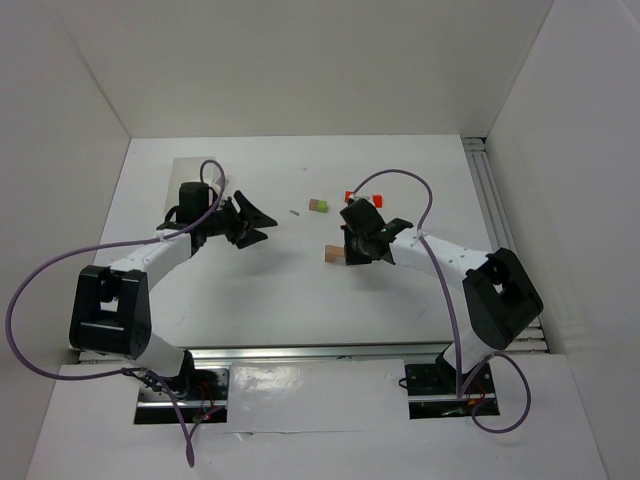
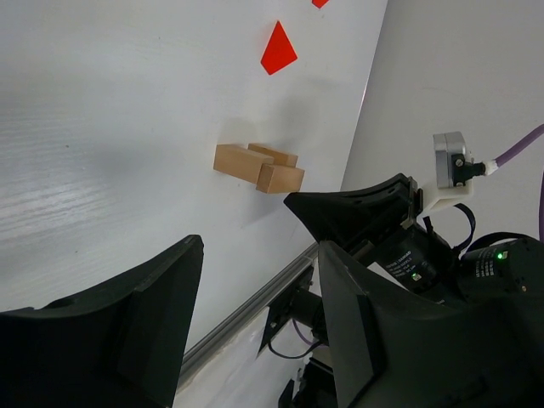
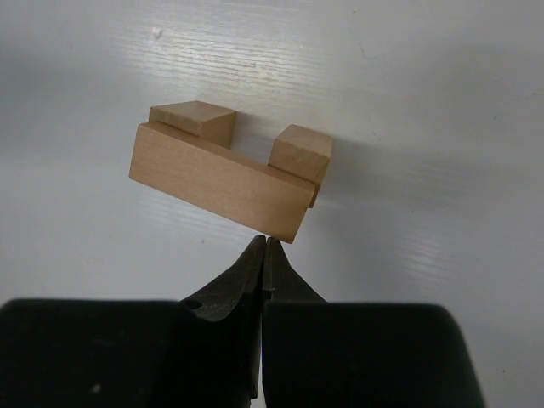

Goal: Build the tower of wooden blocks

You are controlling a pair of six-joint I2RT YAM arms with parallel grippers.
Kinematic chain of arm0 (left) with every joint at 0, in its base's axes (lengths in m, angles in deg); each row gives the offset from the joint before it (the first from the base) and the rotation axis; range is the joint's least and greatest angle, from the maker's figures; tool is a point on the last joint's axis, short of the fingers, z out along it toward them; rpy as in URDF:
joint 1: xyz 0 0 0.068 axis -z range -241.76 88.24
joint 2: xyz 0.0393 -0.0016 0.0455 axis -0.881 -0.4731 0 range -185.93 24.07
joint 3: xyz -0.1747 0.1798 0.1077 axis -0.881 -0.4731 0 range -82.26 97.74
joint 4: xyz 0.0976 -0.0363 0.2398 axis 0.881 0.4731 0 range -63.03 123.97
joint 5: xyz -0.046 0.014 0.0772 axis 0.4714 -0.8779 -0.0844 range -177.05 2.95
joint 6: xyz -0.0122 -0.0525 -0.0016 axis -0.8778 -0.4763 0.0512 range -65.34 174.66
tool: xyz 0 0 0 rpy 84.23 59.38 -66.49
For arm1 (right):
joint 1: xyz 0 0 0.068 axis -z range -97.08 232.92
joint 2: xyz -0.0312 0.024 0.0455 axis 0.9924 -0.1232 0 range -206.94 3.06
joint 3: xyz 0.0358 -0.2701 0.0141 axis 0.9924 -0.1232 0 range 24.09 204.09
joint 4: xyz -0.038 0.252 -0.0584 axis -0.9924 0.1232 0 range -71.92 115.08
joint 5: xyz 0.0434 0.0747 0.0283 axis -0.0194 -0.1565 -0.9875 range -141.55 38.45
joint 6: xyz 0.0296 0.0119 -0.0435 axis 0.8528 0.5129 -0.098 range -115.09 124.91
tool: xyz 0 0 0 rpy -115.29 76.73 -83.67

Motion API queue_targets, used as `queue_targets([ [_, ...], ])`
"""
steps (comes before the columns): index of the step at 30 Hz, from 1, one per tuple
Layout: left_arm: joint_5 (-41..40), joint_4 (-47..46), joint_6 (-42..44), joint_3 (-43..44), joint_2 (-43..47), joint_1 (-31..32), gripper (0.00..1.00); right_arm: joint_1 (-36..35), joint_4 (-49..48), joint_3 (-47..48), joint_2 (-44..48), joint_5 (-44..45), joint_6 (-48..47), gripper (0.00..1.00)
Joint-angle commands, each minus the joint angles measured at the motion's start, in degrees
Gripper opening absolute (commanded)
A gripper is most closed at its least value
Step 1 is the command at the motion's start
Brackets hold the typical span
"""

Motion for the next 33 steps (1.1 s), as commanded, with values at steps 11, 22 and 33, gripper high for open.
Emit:
queue_targets([
  [11,1.2,-2.53,1.26,2.21,-0.6,0.66,0.69,-0.07,0.21,1.86,-0.91,3.48,-0.37,0.0],
  [22,1.2,-2.53,1.26,2.21,-1.12,1.18,0.69,-0.07,-0.32,1.24,-0.38,3.48,-0.37,0.0],
  [33,1.2,-2.53,1.26,2.21,-1.12,1.18,0.69,-0.07,-0.32,1.24,1.29,2.25,-0.37,0.0],
])
